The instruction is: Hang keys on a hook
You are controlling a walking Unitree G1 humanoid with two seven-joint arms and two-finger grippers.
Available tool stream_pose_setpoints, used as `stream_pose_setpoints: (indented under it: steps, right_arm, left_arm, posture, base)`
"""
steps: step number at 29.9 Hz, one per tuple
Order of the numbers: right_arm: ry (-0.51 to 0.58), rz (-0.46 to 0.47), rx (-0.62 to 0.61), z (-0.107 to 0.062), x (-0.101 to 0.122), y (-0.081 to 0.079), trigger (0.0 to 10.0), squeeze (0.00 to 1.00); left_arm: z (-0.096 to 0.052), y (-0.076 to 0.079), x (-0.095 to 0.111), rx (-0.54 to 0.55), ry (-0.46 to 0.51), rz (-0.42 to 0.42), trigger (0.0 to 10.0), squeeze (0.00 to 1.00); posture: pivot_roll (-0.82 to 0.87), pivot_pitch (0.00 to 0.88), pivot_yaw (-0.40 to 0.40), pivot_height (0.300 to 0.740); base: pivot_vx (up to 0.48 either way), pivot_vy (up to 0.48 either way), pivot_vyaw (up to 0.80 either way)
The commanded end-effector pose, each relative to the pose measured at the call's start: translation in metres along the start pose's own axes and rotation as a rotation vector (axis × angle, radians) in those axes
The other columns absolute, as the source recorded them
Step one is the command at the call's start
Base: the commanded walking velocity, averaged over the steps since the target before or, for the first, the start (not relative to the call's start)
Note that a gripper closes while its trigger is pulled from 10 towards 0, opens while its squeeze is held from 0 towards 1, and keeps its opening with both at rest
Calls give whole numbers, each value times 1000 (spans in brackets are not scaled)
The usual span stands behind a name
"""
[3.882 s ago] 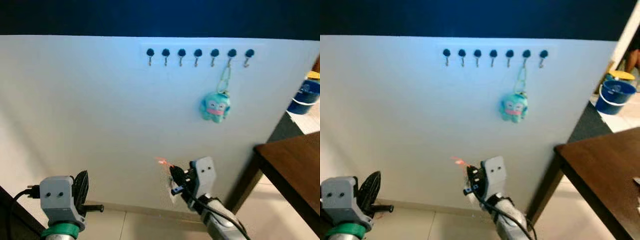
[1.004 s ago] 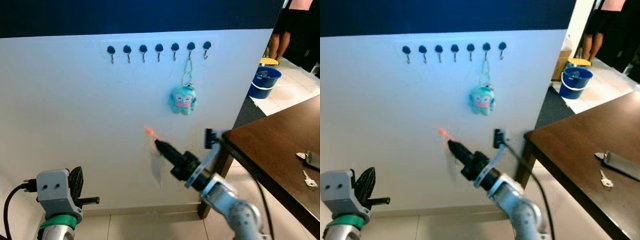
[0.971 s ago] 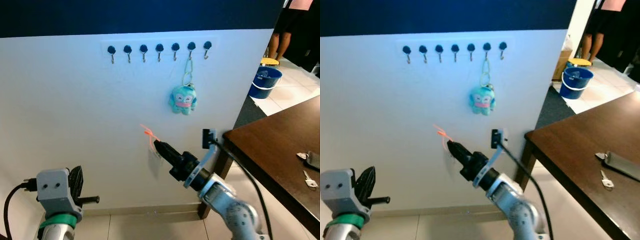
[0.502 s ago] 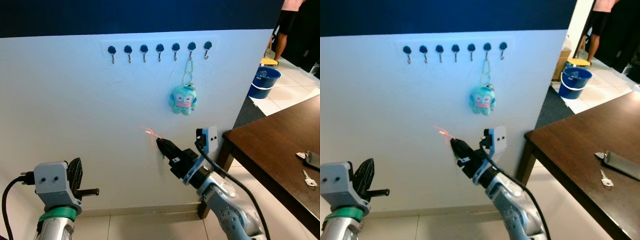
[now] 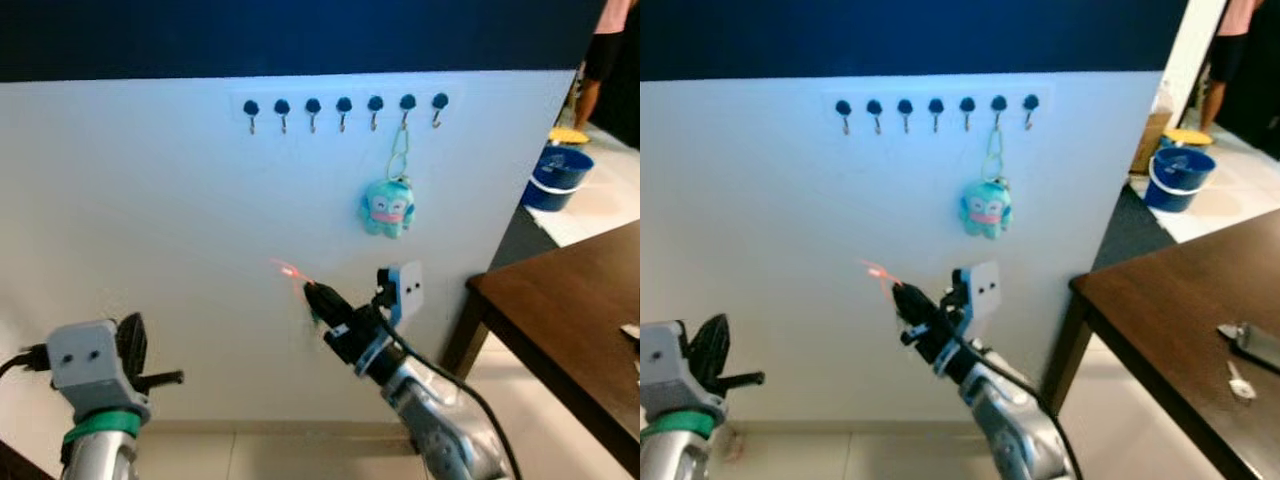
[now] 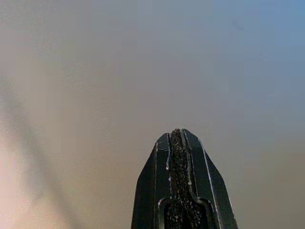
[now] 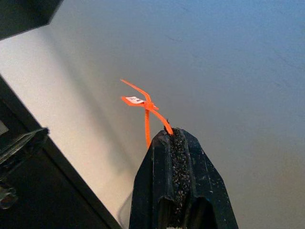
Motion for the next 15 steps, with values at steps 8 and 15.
stream_pose_setpoints:
  steps: [8,15]
  right_arm:
    - [7,-18,9,-1,-3,0,10000,0]
    - [3,-22,18,0,-2,-1,10000,0]
  left_arm:
    - [-2,-4,-4,11,-13,-2,10000,0]
    - [-3,-7,-5,23,-18,-7,10000,0]
  posture:
    - [-83,50,114,740]
    - [-81,53,110,740]
  base:
    - [270,0,0]
    - [229,0,0]
Point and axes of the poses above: a point about 5 cm out from each wrist's last joint towards the gripper, its own z axis pointing out of the wrist towards the gripper, its own x axis along the axis of the wrist's last joint, y = z × x, the point moved 5 cm from there along z, pointing out of the wrist towards the gripper, and after that the axes turned 14 degrees about z, right-handed, at the moved point
